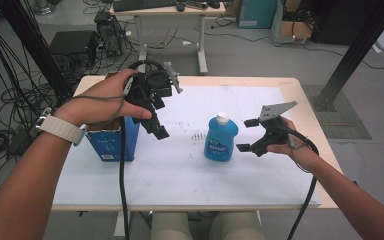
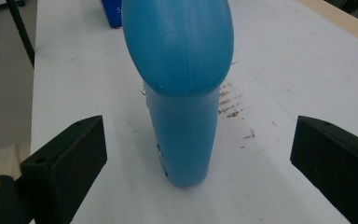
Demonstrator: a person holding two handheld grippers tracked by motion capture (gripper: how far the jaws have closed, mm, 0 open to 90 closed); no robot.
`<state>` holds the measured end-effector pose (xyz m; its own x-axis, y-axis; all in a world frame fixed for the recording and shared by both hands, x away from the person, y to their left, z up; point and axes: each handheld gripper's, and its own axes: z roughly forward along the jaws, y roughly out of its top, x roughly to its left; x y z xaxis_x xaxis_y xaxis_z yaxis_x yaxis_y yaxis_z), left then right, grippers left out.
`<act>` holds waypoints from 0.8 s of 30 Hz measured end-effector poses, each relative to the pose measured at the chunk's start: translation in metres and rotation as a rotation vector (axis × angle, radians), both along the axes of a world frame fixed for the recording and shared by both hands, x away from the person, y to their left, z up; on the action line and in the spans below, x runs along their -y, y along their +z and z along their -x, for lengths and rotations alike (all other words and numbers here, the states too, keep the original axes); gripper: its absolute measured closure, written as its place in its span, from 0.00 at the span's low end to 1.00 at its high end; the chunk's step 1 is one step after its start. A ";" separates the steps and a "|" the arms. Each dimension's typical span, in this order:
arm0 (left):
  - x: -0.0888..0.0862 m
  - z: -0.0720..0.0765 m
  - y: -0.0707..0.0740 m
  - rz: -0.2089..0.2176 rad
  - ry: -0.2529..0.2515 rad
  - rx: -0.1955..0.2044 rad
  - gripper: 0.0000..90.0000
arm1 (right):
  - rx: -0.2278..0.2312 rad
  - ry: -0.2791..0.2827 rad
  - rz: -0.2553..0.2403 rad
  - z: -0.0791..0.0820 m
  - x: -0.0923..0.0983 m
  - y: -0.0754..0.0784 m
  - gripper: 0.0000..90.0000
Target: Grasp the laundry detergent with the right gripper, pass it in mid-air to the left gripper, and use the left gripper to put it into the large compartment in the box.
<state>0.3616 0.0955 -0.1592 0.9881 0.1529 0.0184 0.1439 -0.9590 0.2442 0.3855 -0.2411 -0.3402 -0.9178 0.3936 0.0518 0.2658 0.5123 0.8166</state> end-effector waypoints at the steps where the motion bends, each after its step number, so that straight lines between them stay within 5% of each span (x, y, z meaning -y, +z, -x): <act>1: 0.000 0.000 0.000 -0.001 0.000 0.000 0.08 | -0.001 0.001 0.001 0.000 0.000 0.000 0.04; 24: 0.000 0.000 0.000 -0.001 -0.001 0.002 0.08 | -0.006 -0.002 -0.002 0.000 0.000 0.000 0.04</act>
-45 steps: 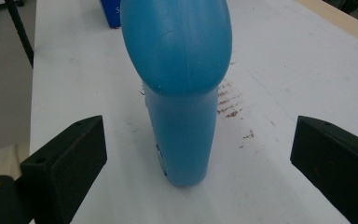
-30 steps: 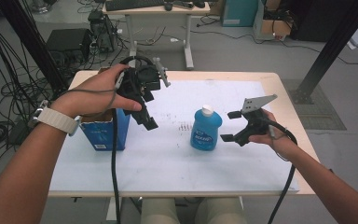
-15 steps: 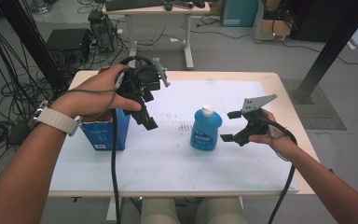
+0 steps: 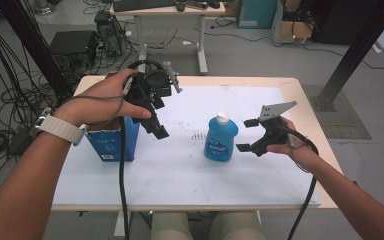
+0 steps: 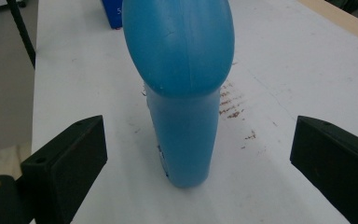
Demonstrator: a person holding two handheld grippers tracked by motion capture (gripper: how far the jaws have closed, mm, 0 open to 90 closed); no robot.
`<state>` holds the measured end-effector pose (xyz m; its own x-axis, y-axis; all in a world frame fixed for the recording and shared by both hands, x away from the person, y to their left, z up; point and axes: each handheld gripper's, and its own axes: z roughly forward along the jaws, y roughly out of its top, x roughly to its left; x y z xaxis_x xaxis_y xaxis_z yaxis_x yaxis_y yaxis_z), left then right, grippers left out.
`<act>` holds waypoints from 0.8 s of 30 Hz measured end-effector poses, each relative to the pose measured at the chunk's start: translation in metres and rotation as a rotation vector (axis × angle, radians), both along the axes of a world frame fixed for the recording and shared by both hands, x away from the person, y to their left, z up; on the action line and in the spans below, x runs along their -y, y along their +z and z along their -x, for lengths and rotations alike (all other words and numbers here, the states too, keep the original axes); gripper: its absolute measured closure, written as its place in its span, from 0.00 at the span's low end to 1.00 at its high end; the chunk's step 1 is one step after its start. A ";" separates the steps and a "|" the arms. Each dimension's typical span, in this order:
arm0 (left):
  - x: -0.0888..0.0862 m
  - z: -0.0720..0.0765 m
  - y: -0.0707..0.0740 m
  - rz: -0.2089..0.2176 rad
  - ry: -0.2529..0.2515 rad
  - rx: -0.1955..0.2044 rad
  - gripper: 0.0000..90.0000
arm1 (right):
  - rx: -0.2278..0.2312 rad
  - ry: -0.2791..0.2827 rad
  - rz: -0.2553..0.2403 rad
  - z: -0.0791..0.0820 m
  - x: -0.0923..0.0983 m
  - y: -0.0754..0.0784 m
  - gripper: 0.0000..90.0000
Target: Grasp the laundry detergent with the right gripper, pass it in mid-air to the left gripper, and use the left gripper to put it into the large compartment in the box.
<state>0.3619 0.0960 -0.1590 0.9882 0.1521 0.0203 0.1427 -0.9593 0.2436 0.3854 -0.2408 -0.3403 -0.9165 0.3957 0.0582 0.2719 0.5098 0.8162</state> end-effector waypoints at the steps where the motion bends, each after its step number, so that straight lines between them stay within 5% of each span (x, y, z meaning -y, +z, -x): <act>1: 0.000 0.000 0.000 -0.001 -0.002 0.000 0.08 | 0.003 0.003 -0.002 0.000 0.000 0.000 0.04; 24: -0.001 -0.001 -0.001 -0.001 0.003 -0.002 0.08 | 0.001 0.010 -0.003 -0.001 -0.002 -0.001 0.04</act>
